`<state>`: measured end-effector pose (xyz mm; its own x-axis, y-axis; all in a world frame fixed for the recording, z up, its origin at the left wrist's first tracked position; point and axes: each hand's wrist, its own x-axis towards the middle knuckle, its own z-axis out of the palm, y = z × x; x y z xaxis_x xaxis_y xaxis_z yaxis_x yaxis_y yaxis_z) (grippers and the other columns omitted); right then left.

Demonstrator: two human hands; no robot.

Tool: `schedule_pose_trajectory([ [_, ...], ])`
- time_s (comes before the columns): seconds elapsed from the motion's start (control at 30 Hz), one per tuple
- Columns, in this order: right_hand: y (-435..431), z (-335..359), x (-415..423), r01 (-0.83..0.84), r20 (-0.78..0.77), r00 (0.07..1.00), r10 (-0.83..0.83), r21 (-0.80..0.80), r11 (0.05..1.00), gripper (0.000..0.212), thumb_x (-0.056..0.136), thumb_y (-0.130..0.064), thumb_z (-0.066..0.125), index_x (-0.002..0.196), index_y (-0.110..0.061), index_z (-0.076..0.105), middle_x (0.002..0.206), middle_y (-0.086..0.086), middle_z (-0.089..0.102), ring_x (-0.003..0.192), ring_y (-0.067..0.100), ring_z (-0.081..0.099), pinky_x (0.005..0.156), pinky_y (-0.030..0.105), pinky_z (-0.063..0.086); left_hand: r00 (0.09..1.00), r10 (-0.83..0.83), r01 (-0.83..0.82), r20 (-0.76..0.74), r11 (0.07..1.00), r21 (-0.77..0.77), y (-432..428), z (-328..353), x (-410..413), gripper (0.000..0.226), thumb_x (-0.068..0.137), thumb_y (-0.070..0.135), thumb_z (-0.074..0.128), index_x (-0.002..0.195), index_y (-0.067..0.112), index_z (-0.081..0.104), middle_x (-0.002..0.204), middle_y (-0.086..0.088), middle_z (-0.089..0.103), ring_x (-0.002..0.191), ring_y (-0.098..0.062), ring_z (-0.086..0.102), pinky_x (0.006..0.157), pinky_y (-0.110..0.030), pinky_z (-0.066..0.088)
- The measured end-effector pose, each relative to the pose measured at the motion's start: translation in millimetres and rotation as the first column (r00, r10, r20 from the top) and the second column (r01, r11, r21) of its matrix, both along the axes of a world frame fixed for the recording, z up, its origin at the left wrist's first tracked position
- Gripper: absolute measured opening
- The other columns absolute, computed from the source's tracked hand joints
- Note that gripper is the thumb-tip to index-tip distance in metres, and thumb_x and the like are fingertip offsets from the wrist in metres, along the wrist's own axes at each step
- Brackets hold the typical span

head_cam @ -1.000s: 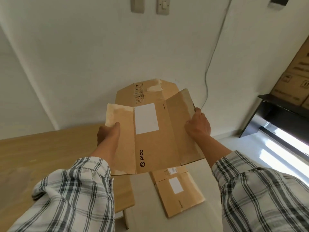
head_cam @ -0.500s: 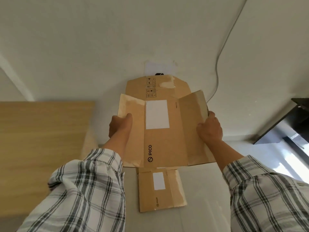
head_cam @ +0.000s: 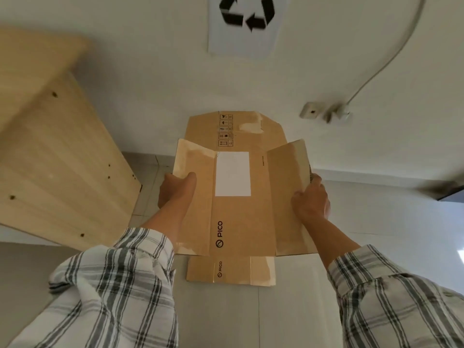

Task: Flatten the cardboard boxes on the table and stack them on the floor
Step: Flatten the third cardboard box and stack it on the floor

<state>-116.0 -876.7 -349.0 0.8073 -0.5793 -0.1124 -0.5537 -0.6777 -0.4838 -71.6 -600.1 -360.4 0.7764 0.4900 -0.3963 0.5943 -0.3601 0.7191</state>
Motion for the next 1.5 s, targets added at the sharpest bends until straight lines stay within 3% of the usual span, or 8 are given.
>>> schedule_pose_trajectory([
  [0.37,-13,-347,-9,0.056,-0.037,0.998,-0.056,0.001,0.998,0.057,0.093,-0.014,0.053,0.145,-0.016,0.030,0.120,0.015,0.058,0.097,0.034,0.062,0.074,0.043,0.051,0.994,-0.063,0.060,-0.086,0.998,-0.035,-7,-335,4,0.034,0.080,0.016,0.058,0.113,0.011,0.053,0.085,-0.001,0.058,0.069,-0.020,0.056,0.067,-0.033,0.050],
  [0.6,-22,-474,-41,0.109,-0.126,0.986,-0.105,0.022,0.994,0.074,0.097,-0.015,0.049,0.157,-0.016,0.006,0.128,0.017,0.053,0.100,0.030,0.057,0.075,0.042,0.052,0.952,-0.230,0.233,-0.204,0.972,-0.007,-8,-464,-8,0.052,0.088,0.010,0.051,0.138,0.007,0.038,0.111,-0.011,0.056,0.085,-0.026,0.055,0.061,-0.031,0.043],
  [0.77,-34,-504,-44,0.115,-0.238,0.966,-0.103,0.037,0.993,0.074,0.099,-0.021,0.045,0.157,-0.019,0.001,0.134,0.019,0.047,0.110,0.034,0.054,0.087,0.047,0.049,0.947,-0.212,0.228,-0.243,0.973,0.040,-2,-499,-7,0.051,0.089,0.021,0.061,0.136,0.006,0.048,0.128,-0.016,0.059,0.111,-0.037,0.059,0.088,-0.041,0.052],
  [0.87,-40,-509,-37,0.111,-0.334,0.940,-0.076,0.087,0.990,0.068,0.101,-0.025,0.042,0.157,-0.018,0.005,0.145,0.017,0.033,0.125,0.038,0.044,0.100,0.050,0.043,0.935,-0.232,0.269,-0.267,0.957,0.110,1,-502,-7,0.061,0.088,0.031,0.066,0.141,0.009,0.044,0.137,-0.017,0.049,0.119,-0.039,0.055,0.096,-0.045,0.051],
  [1.33,-41,-513,-32,0.018,-0.232,0.973,0.001,0.080,0.997,0.058,0.102,-0.030,0.047,0.155,-0.022,0.023,0.146,0.009,0.042,0.129,0.034,0.040,0.098,0.049,0.043,0.919,-0.216,0.288,-0.330,0.938,0.190,-2,-507,-8,0.068,0.094,0.030,0.061,0.148,0.013,0.025,0.143,-0.019,0.037,0.125,-0.042,0.047,0.099,-0.052,0.047],
  [1.4,-38,-511,-33,-0.046,-0.274,0.960,0.050,0.024,0.999,0.056,0.102,-0.029,0.047,0.153,-0.024,0.026,0.148,0.005,0.039,0.131,0.032,0.036,0.098,0.048,0.044,0.901,-0.256,0.384,-0.351,0.848,0.366,-1,-503,-12,0.069,0.092,0.031,0.063,0.147,0.025,0.023,0.142,-0.015,0.034,0.124,-0.040,0.044,0.097,-0.052,0.045],
  [1.47,-32,-510,-35,-0.143,-0.316,0.940,0.125,-0.034,0.989,0.055,0.100,-0.024,0.048,0.151,-0.026,0.027,0.153,0.001,0.032,0.133,0.031,0.035,0.101,0.048,0.041,0.833,-0.477,0.545,-0.279,0.627,0.557,-2,-503,-19,0.067,0.091,0.025,0.062,0.147,0.039,0.028,0.141,-0.008,0.037,0.121,-0.034,0.045,0.093,-0.048,0.047],
  [1.5,-28,-509,-35,-0.185,-0.315,0.935,0.164,-0.037,0.982,0.056,0.099,-0.021,0.049,0.150,-0.027,0.028,0.154,0.000,0.029,0.133,0.031,0.036,0.102,0.048,0.041,0.748,-0.617,0.624,-0.245,0.527,0.578,-3,-507,-21,0.065,0.092,0.019,0.059,0.147,0.041,0.033,0.140,-0.004,0.039,0.121,-0.030,0.044,0.090,-0.043,0.050],
])
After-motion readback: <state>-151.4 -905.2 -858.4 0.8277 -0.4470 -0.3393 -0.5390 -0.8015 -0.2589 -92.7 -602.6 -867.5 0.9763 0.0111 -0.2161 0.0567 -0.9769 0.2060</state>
